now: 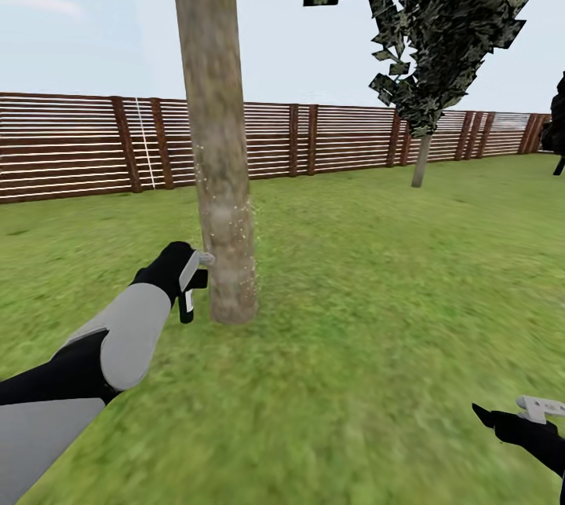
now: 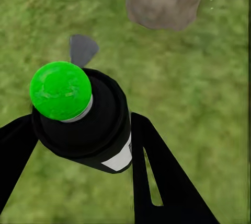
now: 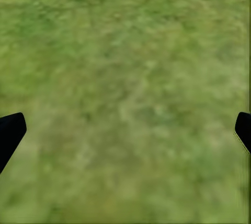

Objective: In the garden, pick up the pesticide atomizer on the floor and spray pesticide onto both trees until each tree trunk is fully covered.

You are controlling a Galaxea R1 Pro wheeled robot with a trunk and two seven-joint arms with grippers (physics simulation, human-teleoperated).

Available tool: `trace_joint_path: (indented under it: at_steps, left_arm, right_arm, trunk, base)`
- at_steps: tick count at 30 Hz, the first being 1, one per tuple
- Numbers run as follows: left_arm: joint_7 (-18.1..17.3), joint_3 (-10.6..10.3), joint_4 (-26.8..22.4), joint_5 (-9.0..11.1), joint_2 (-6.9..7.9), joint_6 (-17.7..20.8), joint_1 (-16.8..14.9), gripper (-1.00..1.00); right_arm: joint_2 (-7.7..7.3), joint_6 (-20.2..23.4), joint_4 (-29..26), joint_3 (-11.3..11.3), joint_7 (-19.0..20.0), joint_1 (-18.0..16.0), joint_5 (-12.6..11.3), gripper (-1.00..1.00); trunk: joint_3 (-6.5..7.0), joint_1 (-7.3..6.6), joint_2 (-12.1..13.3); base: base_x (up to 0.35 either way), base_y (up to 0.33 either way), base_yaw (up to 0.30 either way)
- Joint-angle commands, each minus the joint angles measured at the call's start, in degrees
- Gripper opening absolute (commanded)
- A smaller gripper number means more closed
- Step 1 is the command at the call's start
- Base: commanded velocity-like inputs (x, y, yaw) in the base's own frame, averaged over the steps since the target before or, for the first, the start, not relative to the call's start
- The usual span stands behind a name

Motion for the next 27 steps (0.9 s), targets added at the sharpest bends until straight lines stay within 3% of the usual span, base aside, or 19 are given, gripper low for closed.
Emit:
trace_joint_path:
  at_steps: [1, 10, 17, 23, 27]
  left_arm:
    - [0.0, 0.1, 0.0, -0.1, 0.00, 0.0, 0.0, -1.00]
    - [0.0, 0.1, 0.5, -0.1, 0.00, 0.0, 0.0, -1.00]
    - [0.0, 0.1, 0.5, -0.1, 0.00, 0.0, 0.0, -1.00]
    - [0.0, 0.1, 0.6, -0.1, 0.08, 0.0, 0.0, -1.00]
    - [0.0, 0.1, 3.1, -0.1, 0.23, 0.0, 0.0, -1.00]
  right_arm:
    - [0.00, 0.0, 0.0, 0.0, 0.0, 0.0, 0.0, 1.00]
    - [0.00, 0.0, 0.0, 0.0, 0.0, 0.0, 0.0, 1.00]
    - [0.00, 0.0, 0.0, 0.0, 0.0, 0.0, 0.0, 1.00]
    - [0.00, 0.0, 0.0, 0.0, 0.0, 0.0, 0.0, 1.00]
    - [0.00, 0.0, 0.0, 0.0, 0.0, 0.0, 0.0, 1.00]
  trunk:
    - [0.00, 0.00, 0.0]
    - [0.00, 0.00, 0.0]
    - [0.00, 0.00, 0.0]
    - [0.00, 0.00, 0.0]
    - [0.00, 0.00, 0.0]
  base:
    - [0.131, -0.277, 0.187]
    - [0.096, -0.295, 0.241]
    - [0.002, -0.319, 0.044]
    - [0.000, -0.320, 0.231]
    - [0.000, -0.185, 0.092]
